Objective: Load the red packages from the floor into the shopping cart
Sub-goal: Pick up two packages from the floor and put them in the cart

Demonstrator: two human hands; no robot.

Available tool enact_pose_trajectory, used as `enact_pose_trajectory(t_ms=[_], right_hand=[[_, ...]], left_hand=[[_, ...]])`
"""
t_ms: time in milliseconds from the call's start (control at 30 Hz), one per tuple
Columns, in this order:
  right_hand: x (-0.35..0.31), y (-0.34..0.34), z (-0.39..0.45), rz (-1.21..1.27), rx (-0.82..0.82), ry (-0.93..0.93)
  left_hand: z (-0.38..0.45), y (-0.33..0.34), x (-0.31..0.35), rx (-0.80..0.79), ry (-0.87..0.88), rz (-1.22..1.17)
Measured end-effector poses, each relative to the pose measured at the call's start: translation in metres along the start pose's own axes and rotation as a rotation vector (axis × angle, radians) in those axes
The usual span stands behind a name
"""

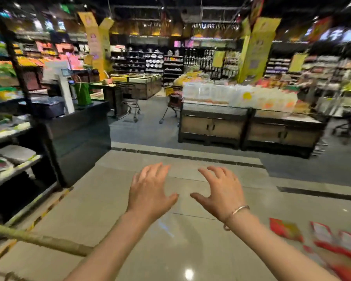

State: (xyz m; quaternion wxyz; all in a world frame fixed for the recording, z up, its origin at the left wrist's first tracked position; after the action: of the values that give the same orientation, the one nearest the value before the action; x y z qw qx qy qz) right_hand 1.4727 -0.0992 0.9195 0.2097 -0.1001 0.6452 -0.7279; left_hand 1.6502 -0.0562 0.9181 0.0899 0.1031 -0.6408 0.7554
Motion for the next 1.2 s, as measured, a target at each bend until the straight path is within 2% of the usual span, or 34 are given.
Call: enact_pose_trajectory(t_ms=[300,500,867,1200], right_hand=[[0.174,-0.021,-0.048,-0.027,0.064,0.322],[0.267,-0.010,-0.061,-0.006,0.126,0.544],[0.414,-0.005,0.006,-0.020,0.153,0.789],[0.541,0.008,0.041,-0.007,0.060,0.969]], left_hand=[[0.081,0.065,0.157,-0.090,0.315,-0.037],[0.139,0.115,0.231,-0.184,0.471,-0.039],[0.310,0.183,0.326,-0.231,0.682,0.000],[0.427,0.248,0.417,-0.322,0.793,-0.029]])
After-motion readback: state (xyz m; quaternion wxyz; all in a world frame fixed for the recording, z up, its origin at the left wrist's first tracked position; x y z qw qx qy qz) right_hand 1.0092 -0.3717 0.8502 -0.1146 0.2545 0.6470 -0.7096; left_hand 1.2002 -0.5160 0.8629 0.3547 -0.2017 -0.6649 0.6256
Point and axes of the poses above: each hand's wrist, its own z-axis towards the middle knuckle, its own y-axis out of the palm, x = y × z, the point moved 3 cm from there along z, towards the middle knuckle, and after that the axes turned 14 degrees about -x, right-handed, at the moved point
